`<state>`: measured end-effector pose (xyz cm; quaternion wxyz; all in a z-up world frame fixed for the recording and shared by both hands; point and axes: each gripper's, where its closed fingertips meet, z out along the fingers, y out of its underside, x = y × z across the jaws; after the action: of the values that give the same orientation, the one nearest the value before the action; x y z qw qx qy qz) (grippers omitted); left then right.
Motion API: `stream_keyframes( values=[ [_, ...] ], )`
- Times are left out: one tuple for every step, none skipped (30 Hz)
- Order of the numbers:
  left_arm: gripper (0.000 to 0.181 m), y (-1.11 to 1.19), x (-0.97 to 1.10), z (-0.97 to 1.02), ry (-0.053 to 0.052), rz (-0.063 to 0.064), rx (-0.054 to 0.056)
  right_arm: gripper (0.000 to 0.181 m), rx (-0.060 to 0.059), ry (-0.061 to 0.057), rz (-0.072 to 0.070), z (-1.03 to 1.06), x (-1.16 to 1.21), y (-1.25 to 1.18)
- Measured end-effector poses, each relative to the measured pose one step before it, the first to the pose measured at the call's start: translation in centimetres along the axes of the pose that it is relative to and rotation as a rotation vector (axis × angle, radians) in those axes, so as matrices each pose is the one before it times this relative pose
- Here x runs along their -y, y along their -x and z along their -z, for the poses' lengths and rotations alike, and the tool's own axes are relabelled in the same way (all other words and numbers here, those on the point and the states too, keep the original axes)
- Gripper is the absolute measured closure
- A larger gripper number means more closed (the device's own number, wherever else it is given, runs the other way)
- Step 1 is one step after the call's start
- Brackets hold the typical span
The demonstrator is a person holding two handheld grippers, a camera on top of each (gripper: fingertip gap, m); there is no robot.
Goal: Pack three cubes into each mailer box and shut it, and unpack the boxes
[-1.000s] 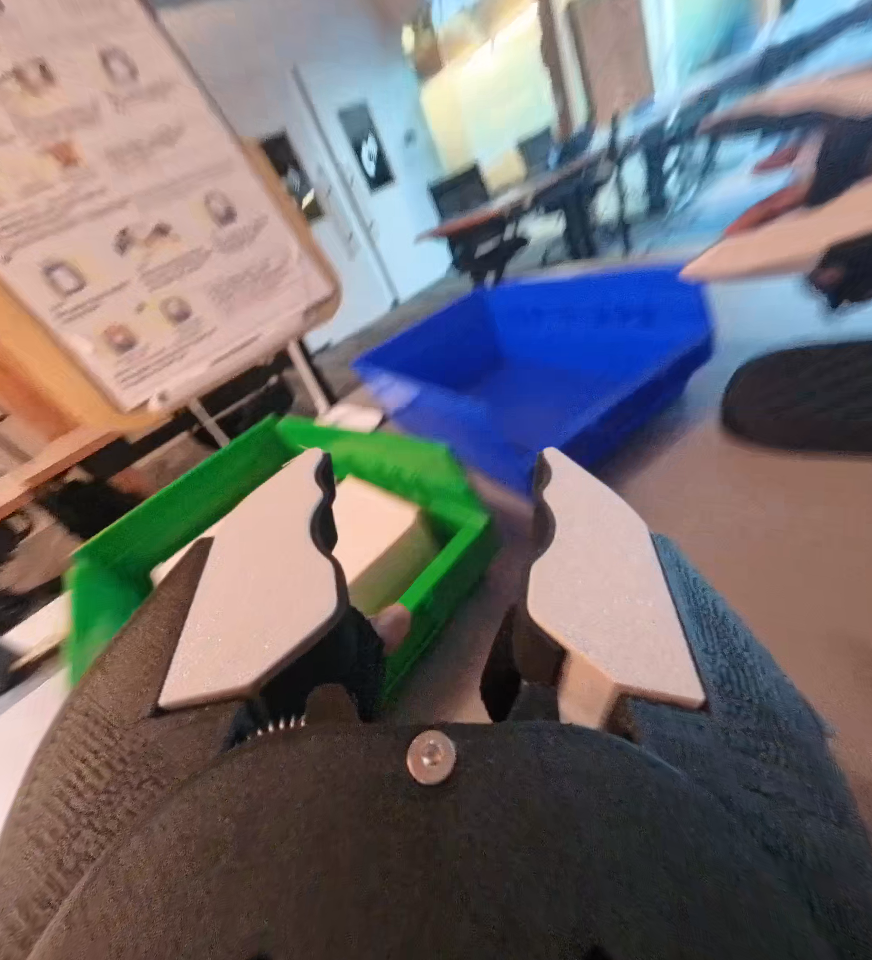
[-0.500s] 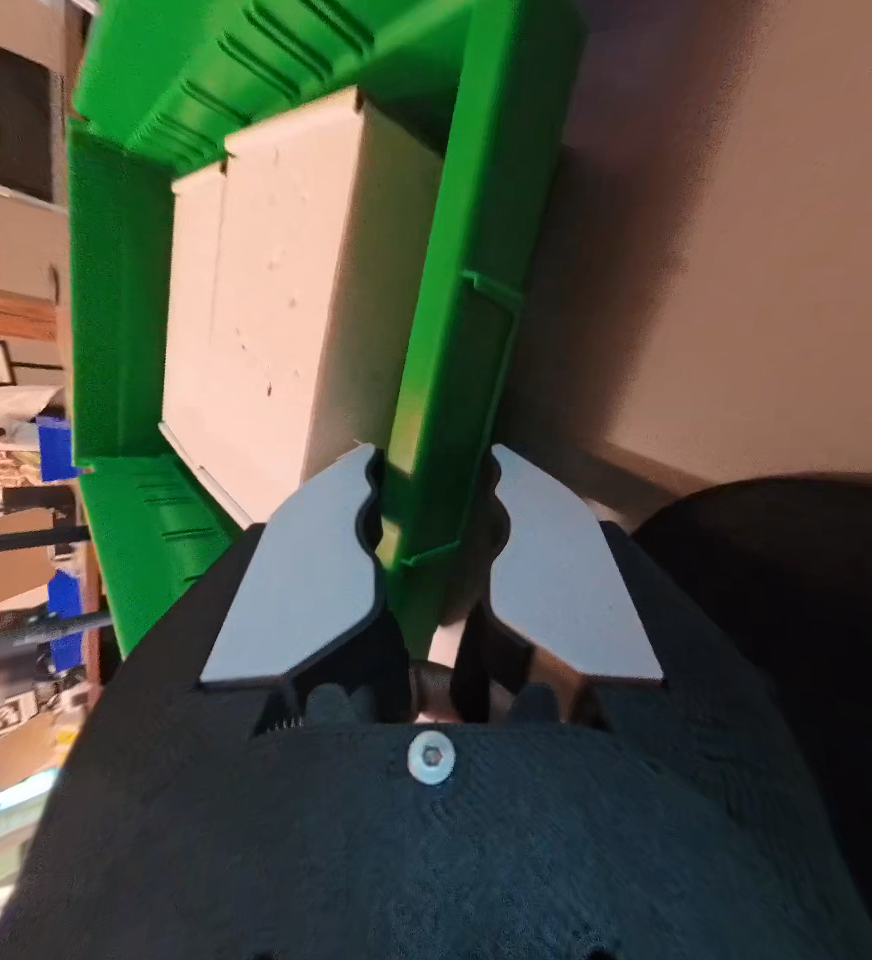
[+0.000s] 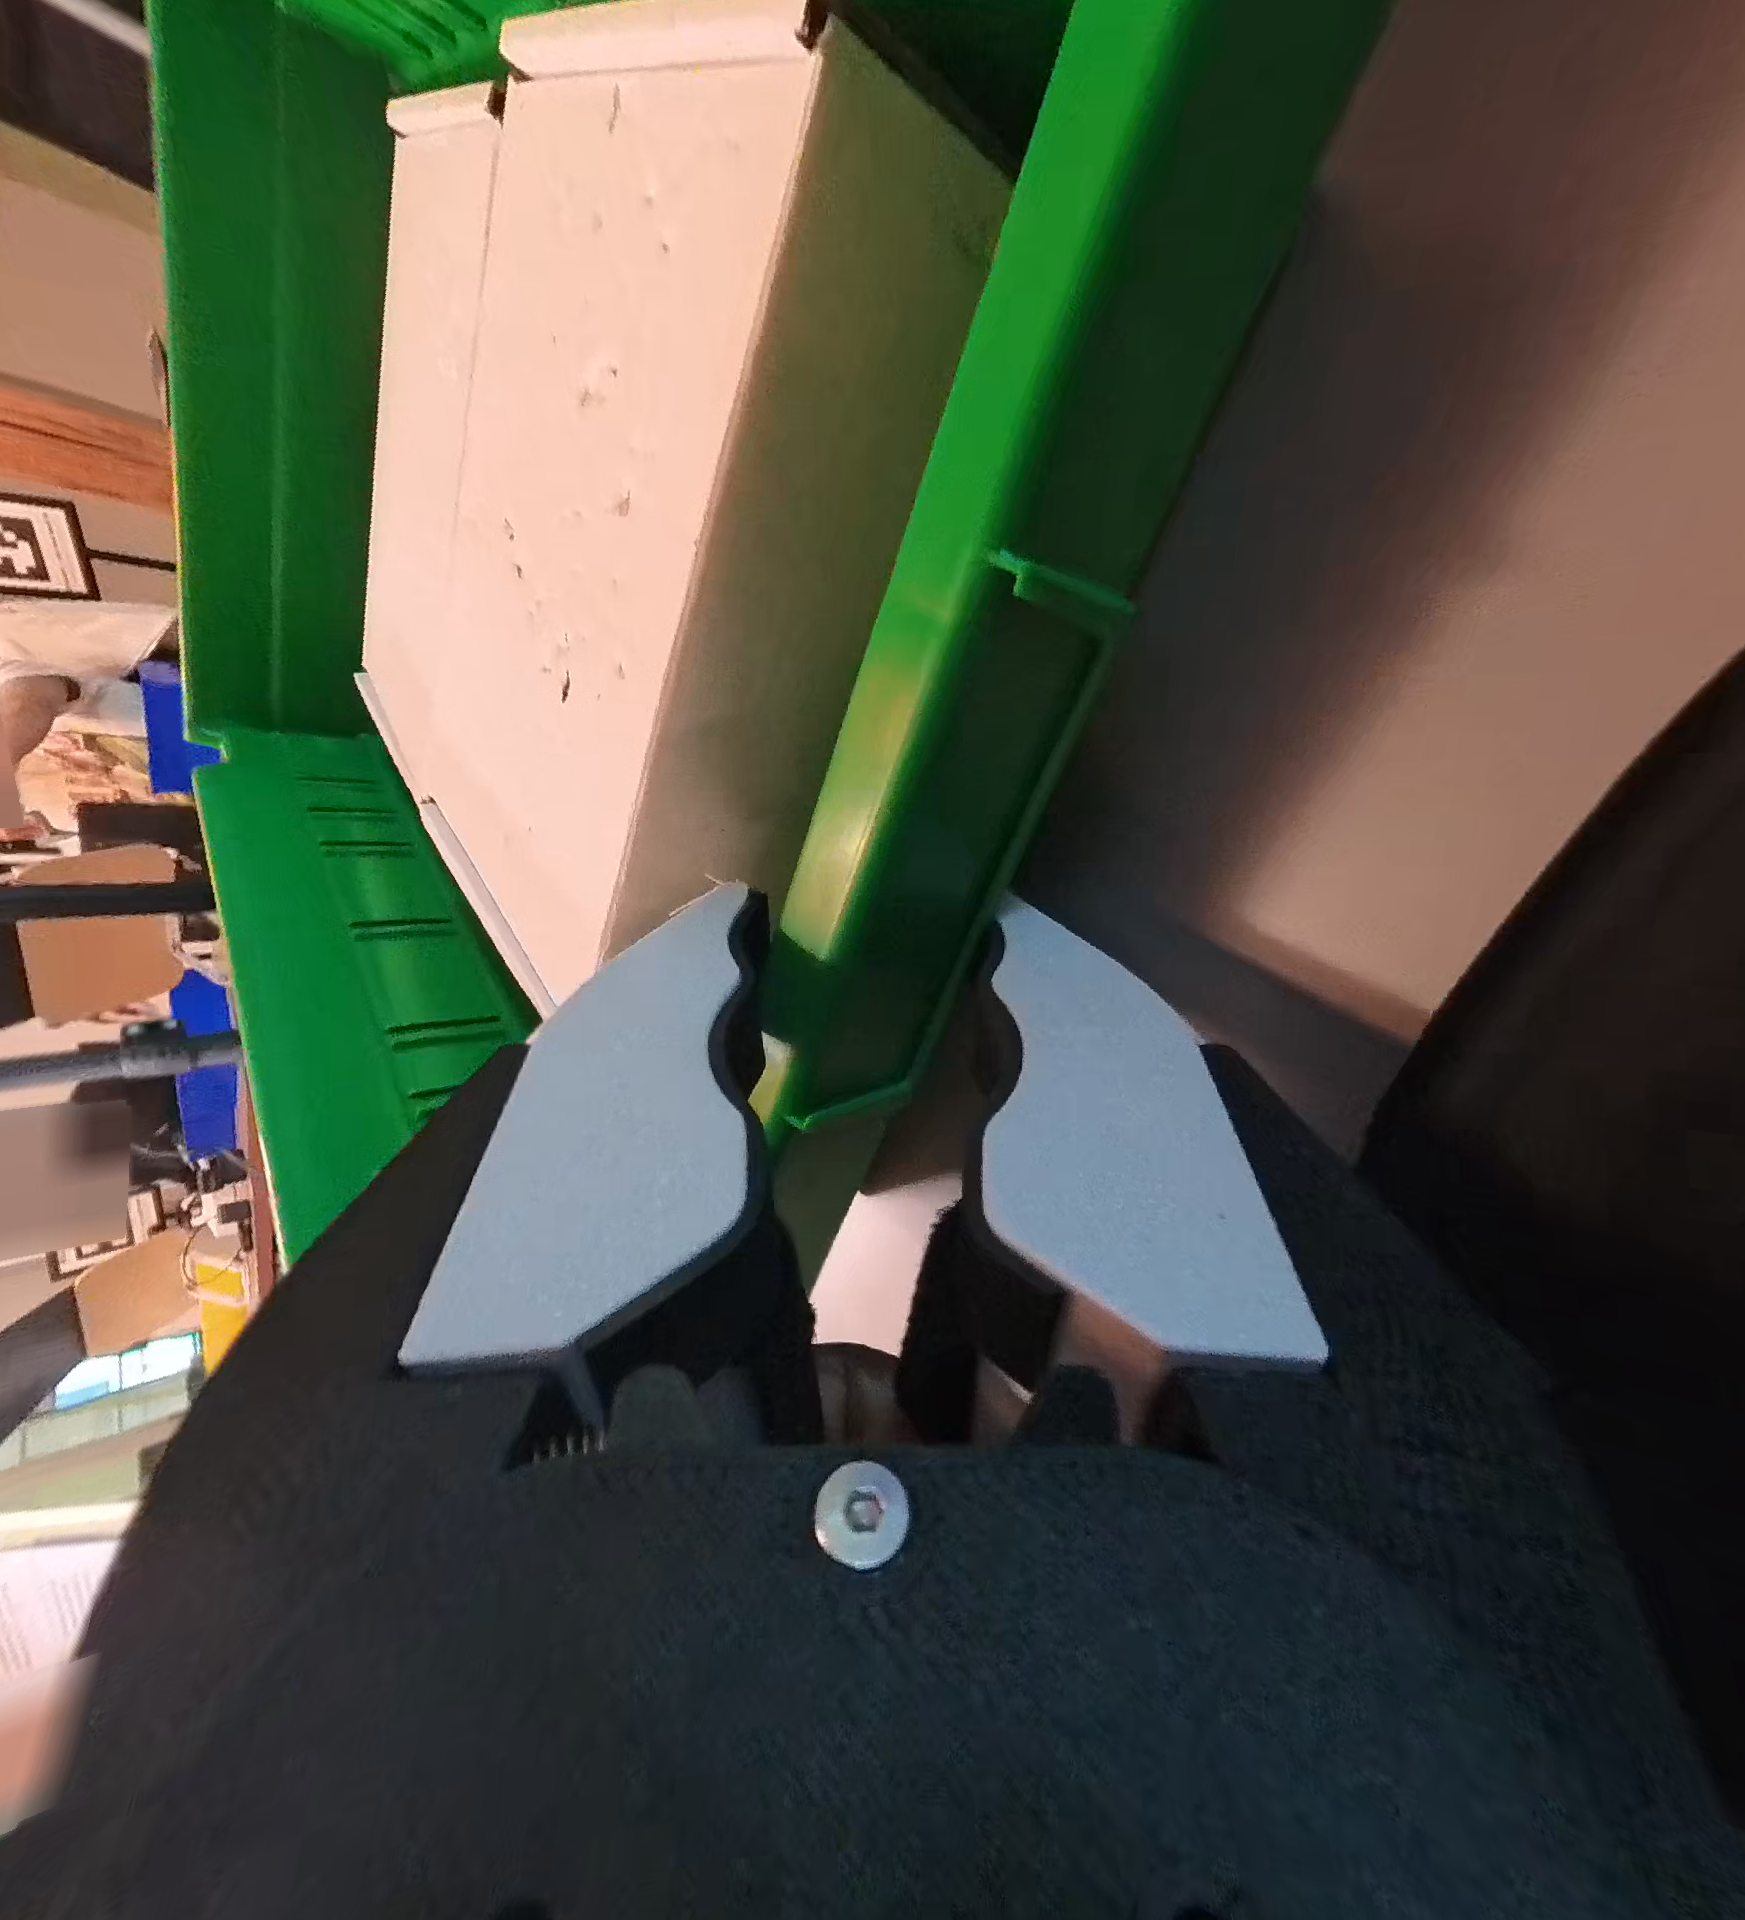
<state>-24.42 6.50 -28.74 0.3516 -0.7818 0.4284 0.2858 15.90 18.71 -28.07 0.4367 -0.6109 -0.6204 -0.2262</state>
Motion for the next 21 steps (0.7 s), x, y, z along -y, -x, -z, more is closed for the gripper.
stream_keyframes(
  values=[
    [0.144, 0.193, -0.722, 0.146, 0.0077, 0.0042, 0.0022, 0.143, -0.0011, 0.0075, -0.0034, 0.024, -0.687, -0.179],
    [0.144, 0.172, -0.713, 0.154, 0.0052, 0.0, 0.0023, 0.143, -0.0005, 0.0067, 0.0016, 0.038, -0.663, -0.177],
    [0.144, 0.173, -0.73, 0.181, 0.0052, 0.0032, 0.0023, 0.143, -0.0018, 0.0066, 0.0038, 0.045, -0.675, -0.169],
    [0.144, 0.151, -0.706, 0.188, 0.0031, -0.0012, 0.0026, 0.143, -0.0014, 0.0074, -0.0018, 0.051, -0.701, -0.159],
    [0.144, 0.142, -0.723, 0.202, 0.0022, 0.0049, 0.0037, 0.143, -0.0005, 0.0053, -0.0043, 0.089, -0.699, -0.138],
    [0.144, 0.14, -0.723, 0.216, 0.0037, 0.0075, 0.0035, 0.143, 0.0009, 0.0097, -0.0091, 0.105, -0.773, -0.138],
    [0.145, 0.105, -0.691, 0.25, 0.0003, -0.0008, 0.0022, 0.143, 0.0022, 0.0097, -0.0032, 0.152, -0.797, -0.118],
    [0.145, 0.081, -0.744, 0.278, 0.0054, 0.0047, 0.0002, 0.143, 0.0032, 0.0094, 0.0013, 0.179, -0.813, -0.099],
    [0.145, 0.099, -0.79, 0.299, 0.0089, 0.0018, -0.0003, 0.143, 0.0037, 0.0133, -0.0003, 0.2, -0.872, -0.094],
    [0.145, 0.083, -0.809, 0.302, 0.0092, 0.0027, -0.001, 0.143, 0.0035, 0.0181, -0.0013, 0.218, -0.936, -0.096],
    [0.145, 0.091, -0.868, 0.307, 0.0131, 0.0067, -0.0017, 0.143, 0.0039, 0.0197, 0.0011, 0.225, -0.971, -0.082],
    [0.145, 0.103, -0.944, 0.31, 0.018, 0.0024, -0.0012, 0.143, 0.0042, 0.0201, 0.0009, 0.224, -0.987, -0.071],
    [0.145, 0.084, -0.944, 0.316, 0.0182, -0.0007, -0.0012, 0.143, 0.0043, 0.0187, 0.0019, 0.232, -0.969, -0.054],
    [0.145, 0.073, -0.895, 0.305, 0.0154, -0.0017, -0.0007, 0.143, 0.0028, 0.0147, 0.0036, 0.214, -0.924, -0.03],
    [0.145, 0.045, -0.831, 0.304, 0.0107, 0.0001, 0.0002, 0.143, 0.0006, 0.0101, 0.003, 0.215, -0.854, -0.028],
    [0.145, -0.002, -0.737, 0.305, 0.0076, 0.0023, 0.0002, 0.143, -0.0005, 0.0089, -0.0015, 0.204, -0.838, -0.016],
    [0.145, -0.035, -0.665, 0.337, 0.0044, -0.0013, 0.0013, 0.144, -0.0005, 0.0078, 0.0022, 0.216, -0.789, 0.007],
    [0.145, -0.087, -0.585, 0.354, 0.0015, -0.0018, 0.0008, 0.144, 0.0001, 0.006, 0.01, 0.261, -0.763, 0.043],
    [0.145, -0.119, -0.561, 0.383, 0.0005, -0.0016, 0.0001, 0.144, 0.002, 0.0066, 0.0101, 0.281, -0.75, 0.081],
    [0.145, -0.127, -0.563, 0.387, 0.0012, 0.0013, 0.0002, 0.144, 0.0053, 0.0103, 0.0014, 0.301, -0.75, 0.11],
    [0.145, -0.117, -0.532, 0.353, 0.0014, 0.0041, 0.0011, 0.144, 0.0098, 0.016, -0.0094, 0.317, -0.783, 0.141]
  ],
)
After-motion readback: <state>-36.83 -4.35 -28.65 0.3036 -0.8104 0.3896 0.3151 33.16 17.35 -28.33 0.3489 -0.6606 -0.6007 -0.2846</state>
